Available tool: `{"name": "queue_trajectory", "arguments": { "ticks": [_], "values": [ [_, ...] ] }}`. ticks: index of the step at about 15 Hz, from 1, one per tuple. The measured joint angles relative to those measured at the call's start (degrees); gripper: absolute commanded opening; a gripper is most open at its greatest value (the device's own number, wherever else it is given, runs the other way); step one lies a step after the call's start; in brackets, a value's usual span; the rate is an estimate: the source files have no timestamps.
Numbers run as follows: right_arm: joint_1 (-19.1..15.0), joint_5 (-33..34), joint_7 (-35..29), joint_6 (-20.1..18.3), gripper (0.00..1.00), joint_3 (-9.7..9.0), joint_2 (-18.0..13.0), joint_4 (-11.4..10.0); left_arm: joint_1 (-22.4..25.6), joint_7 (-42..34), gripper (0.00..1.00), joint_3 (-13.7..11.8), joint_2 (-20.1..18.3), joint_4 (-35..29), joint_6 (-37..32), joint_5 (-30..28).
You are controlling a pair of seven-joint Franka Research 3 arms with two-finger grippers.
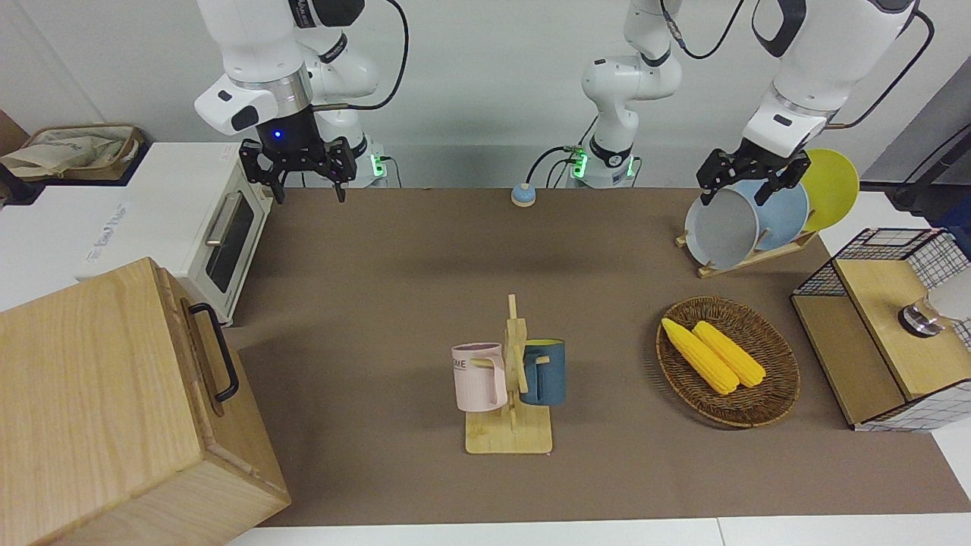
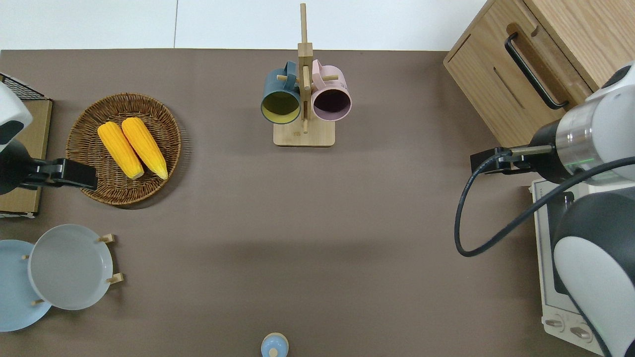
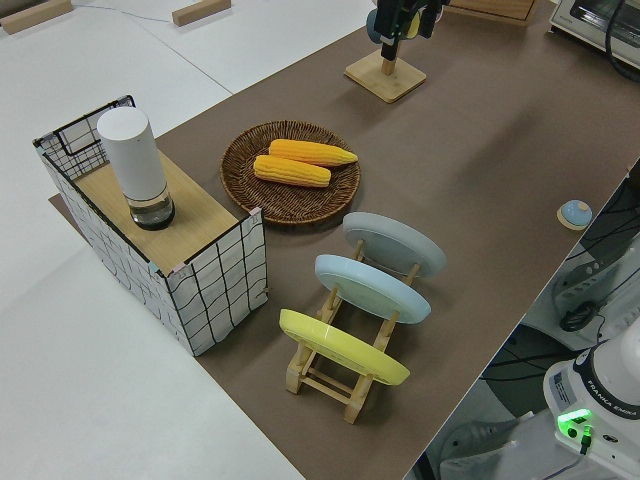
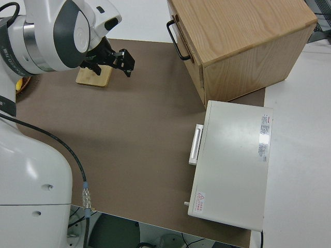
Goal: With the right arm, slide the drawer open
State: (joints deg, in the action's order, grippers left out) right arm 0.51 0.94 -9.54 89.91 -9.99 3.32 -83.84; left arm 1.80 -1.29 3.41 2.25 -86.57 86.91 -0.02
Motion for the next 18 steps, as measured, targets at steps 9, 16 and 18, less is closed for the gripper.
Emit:
{"name": "queue_trajectory", "arguments": {
  "ticks": [9, 16, 18],
  "values": [
    [-0.27, -0.11, 0.00, 0.00, 0.987, 0.62, 0.00, 0.08, 0.00, 0.00, 0.99, 0.00, 0.00, 0.00, 0.00, 0.00],
    [-0.32, 4.12, 2.01, -1.18, 0.987, 0.82, 0.00, 0.36, 0.00, 0.00, 0.99, 0.00, 0.00, 0.00, 0.00, 0.00],
    [-0.02, 8.99, 2.91, -1.47, 0.987, 0.31, 0.00, 0.36, 0.00, 0.00, 0.99, 0.00, 0.00, 0.00, 0.00, 0.00]
  ]
}}
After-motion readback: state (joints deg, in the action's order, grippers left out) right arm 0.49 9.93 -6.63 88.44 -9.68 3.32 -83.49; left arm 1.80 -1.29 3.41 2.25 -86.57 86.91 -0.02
